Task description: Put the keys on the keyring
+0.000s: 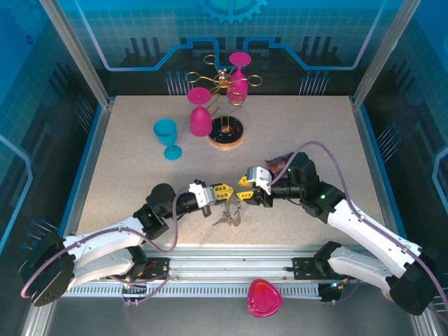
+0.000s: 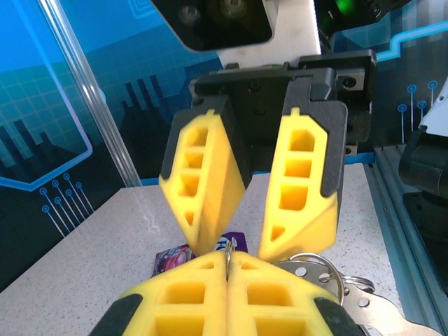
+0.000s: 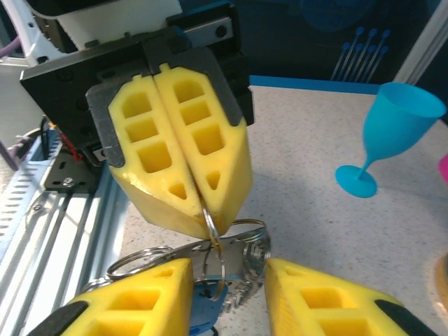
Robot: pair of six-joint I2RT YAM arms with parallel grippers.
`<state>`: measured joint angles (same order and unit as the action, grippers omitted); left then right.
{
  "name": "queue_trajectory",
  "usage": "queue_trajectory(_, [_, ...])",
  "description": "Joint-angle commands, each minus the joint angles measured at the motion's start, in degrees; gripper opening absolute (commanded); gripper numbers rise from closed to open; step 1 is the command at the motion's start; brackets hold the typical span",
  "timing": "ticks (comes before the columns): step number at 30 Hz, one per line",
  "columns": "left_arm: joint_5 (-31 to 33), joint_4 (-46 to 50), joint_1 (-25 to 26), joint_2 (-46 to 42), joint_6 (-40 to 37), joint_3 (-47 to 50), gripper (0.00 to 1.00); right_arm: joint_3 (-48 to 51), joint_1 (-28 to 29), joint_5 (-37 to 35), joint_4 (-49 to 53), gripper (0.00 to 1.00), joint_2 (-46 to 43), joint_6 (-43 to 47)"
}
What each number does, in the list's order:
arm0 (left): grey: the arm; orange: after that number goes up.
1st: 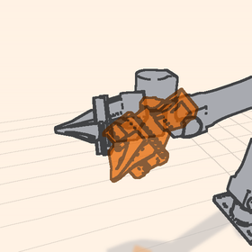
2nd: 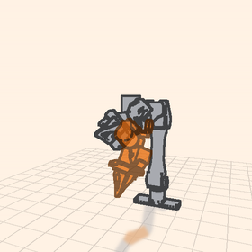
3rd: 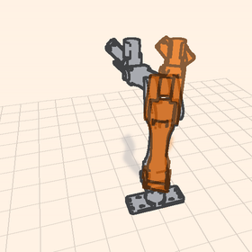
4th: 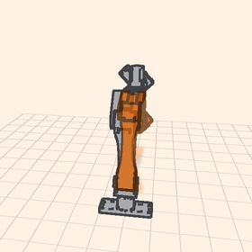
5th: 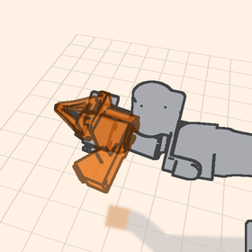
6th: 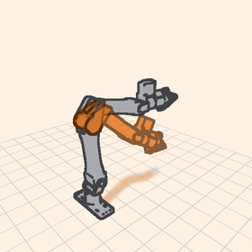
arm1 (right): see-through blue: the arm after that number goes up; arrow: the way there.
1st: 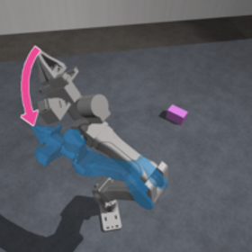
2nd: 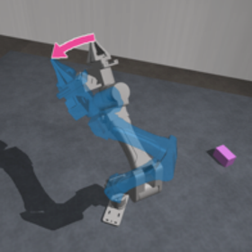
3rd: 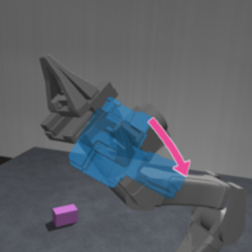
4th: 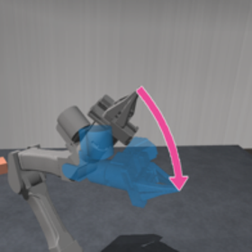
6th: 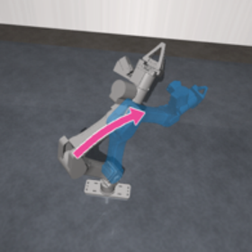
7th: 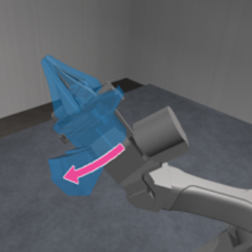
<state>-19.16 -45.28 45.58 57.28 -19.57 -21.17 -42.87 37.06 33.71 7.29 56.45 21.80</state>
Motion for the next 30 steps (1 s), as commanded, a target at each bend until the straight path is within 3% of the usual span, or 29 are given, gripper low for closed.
queue_trajectory(1, [-1.9,-1.9,-0.3,-0.6,-0.1,0.0,0.0,-2.1,0.3,4.1,0.1,0.3,1.1,0.8])
queue_trajectory(12, [-3.1,-1.9,-0.3,0.0,0.5,0.0,0.0,-0.4,0.4,4.1,-5.0,0.21,0.8,-0.6])
queue_trajectory(17, [-3.4,-2.2,-0.3,0.1,1.0,-0.3,0.0,-1.0,0.6,5.5,-4.9,0.0,1.7,-0.9])
queue_trajectory(19, [-2.1,-2.0,-0.3,0.0,1.0,-0.3,0.0,-1.5,0.8,4.8,-4.1,0.0,1.7,-0.6])
queue_trajectory(20, [-0.9,-1.7,-0.3,-0.1,0.8,-0.2,0.05,-1.8,0.8,4.1,-3.3,0.0,1.7,-0.3])
queue_trajectory(22, [1.9,-0.6,-0.3,-0.7,0.2,-0.1,0.29,-3.0,1.1,2.4,-0.3,0.0,1.6,0.9])
queue_trajectory(26, [5.7,3.9,-0.3,-3.1,-2.6,-0.2,0.41,-6.4,2.2,-2.2,8.1,0.0,2.4,4.9])
queue_trajectory(30, [7.2,11.6,-0.4,-6.1,-5.6,-1.1,0.41,-10.3,3.4,-6.7,15.0,0.0,3.9,8.3])
